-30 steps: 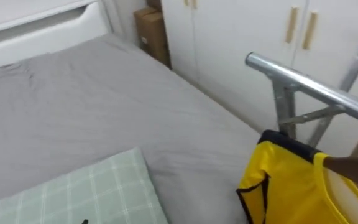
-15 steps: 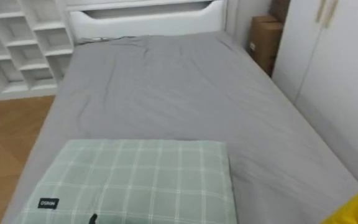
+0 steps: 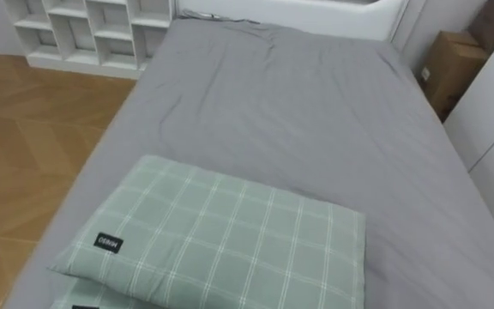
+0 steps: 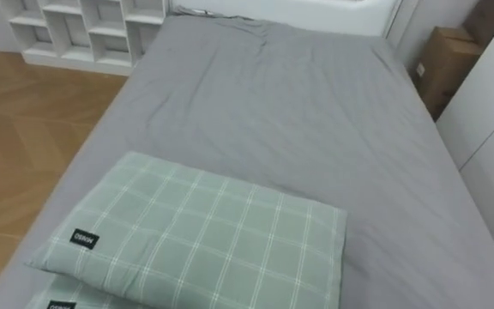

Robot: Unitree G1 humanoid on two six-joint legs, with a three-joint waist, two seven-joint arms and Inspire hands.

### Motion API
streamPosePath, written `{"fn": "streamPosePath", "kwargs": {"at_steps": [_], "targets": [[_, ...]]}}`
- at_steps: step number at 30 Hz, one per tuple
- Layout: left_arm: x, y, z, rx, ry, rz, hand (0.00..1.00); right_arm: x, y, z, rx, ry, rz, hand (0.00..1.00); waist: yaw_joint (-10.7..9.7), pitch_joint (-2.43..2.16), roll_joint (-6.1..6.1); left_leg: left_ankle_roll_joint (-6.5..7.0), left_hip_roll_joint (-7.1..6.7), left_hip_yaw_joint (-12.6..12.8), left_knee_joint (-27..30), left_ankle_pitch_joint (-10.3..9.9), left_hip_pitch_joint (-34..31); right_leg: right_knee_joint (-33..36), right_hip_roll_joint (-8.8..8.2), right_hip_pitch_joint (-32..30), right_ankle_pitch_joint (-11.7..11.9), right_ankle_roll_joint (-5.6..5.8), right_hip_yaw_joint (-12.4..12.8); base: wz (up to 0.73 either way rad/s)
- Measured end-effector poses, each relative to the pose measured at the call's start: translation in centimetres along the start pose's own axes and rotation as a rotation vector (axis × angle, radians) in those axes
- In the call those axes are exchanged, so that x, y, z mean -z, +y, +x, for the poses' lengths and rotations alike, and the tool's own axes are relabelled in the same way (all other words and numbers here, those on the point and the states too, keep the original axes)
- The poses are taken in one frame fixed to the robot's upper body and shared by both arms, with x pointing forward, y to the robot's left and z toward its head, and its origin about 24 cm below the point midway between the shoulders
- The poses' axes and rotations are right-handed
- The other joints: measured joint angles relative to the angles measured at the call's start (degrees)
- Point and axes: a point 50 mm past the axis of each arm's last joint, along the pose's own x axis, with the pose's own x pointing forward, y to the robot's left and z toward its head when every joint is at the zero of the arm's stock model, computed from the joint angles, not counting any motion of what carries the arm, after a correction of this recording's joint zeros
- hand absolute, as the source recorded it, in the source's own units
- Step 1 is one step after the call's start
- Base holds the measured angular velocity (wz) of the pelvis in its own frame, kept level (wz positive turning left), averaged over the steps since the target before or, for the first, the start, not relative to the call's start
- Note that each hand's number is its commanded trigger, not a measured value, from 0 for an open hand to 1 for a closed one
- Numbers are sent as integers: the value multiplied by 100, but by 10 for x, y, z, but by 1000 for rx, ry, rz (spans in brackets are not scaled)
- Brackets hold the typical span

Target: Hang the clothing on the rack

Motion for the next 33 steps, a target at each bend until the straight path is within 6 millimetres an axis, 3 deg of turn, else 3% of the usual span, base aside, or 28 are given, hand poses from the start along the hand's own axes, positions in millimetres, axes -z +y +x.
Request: {"fn": "streamPosePath", "kwargs": {"at_steps": [6, 9, 10, 11, 12, 13, 14, 15, 16, 17, 18, 19, 20, 21, 22, 24, 25, 28, 30, 31, 33], "targets": [[22, -7, -4, 30, 116, 2, 0, 16, -4, -4, 4, 44, -67, 0, -6, -19, 38, -101, 53, -113, -298, 132, 273, -293, 146, 251, -21, -54, 19, -4], [33, -11, -9, 56, 171, 14, 0, 27, -8, -7, 15, 69, -54, 0, -47, -28, 90, -149, 84, -453, -457, 187, 404, -233, 205, 325, -27, -96, 37, 0], [35, -12, -10, 65, 182, 16, 0, 33, -11, -9, 31, 78, -34, 0, -54, 18, 154, -129, 125, -716, -601, 237, 548, 82, 221, 192, -101, -218, 38, -4], [38, -12, -11, 65, 200, 14, 0, 35, -12, -10, 45, 75, -7, 0, -59, 36, 219, -135, 215, -1055, -645, 251, 609, 186, 331, 51, -241, -436, 300, -13], [41, -9, -11, 54, 212, 6, 0, 35, -10, -10, 42, 73, 3, 0, -58, 32, 146, -137, 211, -1131, -621, 250, 596, -162, 432, 56, -198, -492, 591, -20], [46, -7, -12, 39, 251, -14, 0, 34, -8, -9, 41, 69, 5, 0, -100, -10, 106, -211, 178, -1147, -605, 202, 513, -382, 492, 156, -80, -409, 700, 0], [51, -8, -14, 40, 287, -22, 0, 34, -8, -9, 49, 65, 16, 0, -241, -6, 69, -252, 197, -957, -478, 185, 431, -389, 462, 220, -13, -464, 742, 48], [49, -11, -11, 52, 298, -31, 0, 38, -12, -11, 68, 67, 33, 0, -364, -3, -3, -234, 37, -740, -325, 127, 205, -401, 324, 295, -10, -467, 1228, 78], [45, -13, -8, 59, 288, -29, 0, 43, -15, -13, 87, 75, 45, 0, -369, 6, -41, -152, -153, -720, -431, 175, 55, -406, 231, 307, -12, -465, 1511, 107], [34, -17, -2, 70, 250, -29, 0, 52, -24, -18, 128, 97, 84, 0, -327, 0, -25, 221, -509, -677, -838, 648, -228, -340, 57, 215, -49, -412, 1724, 61], [33, -17, -2, 67, 250, -32, 0, 62, -27, -21, 144, 129, 108, 0, -172, -66, 30, 221, -545, -358, -800, 912, -174, -167, 32, 100, -216, -257, 1647, 24], [34, -17, -2, 63, 258, -33, 0, 63, -27, -21, 142, 135, 112, 0, -98, -59, 73, 224, -519, -340, -791, 910, -122, -180, 71, 72, -235, -263, 1562, -58], [45, -15, -8, 60, 309, -30, 0, 63, -25, -21, 130, 129, 118, 0, 7, -23, 146, 224, -470, -496, -810, 909, 28, -333, 264, -52, -239, -388, 1587, -72], [52, -15, -10, 62, 344, -25, 0, 61, -24, -20, 127, 125, 122, 0, 28, -15, 170, 222, -427, -616, -820, 904, 104, -442, 390, -162, -174, -506, 1597, -80], [65, -11, -16, 66, 420, -16, 0, 57, -23, -19, 125, 118, 124, 0, -28, -2, 220, 168, -361, -882, -805, 854, 194, -500, 558, -359, 282, -758, 1572, -41], [74, -15, -22, 100, 486, -23, 0, 59, -24, -19, 140, 132, 124, 0, -229, -32, 265, 52, -306, -838, -816, 765, 314, -439, 620, -202, 371, -755, 1457, -5], [75, -17, -23, 113, 499, -29, 0, 61, -24, -19, 142, 149, 125, 0, -303, -1, 283, 32, -300, -747, -832, 734, 344, -438, 657, -144, 371, -755, 1452, 9], [68, -16, -15, 107, 485, -43, 0, 63, -22, -19, 129, 175, 133, 0, -324, 2, 293, 57, -298, -590, -839, 713, 339, -436, 677, -154, 340, -752, 1460, -1], [63, -17, -10, 115, 489, -72, 0, 60, -21, -18, 128, 173, 143, 0, -319, 19, 325, 127, -268, -574, -825, 519, 342, -424, 760, -155, 266, -757, 1458, -2], [62, -17, -10, 113, 493, -84, 0, 59, -20, -17, 123, 172, 147, 0, -318, 22, 326, 130, -270, -569, -823, 518, 341, -410, 758, -153, 263, -753, 1460, 0], [62, -20, -11, 115, 518, -120, 0, 58, -18, -16, 119, 180, 155, 0, -324, -15, 297, 151, -283, -541, -800, 491, 351, -361, 741, -154, 250, -742, 1467, -4]]}}
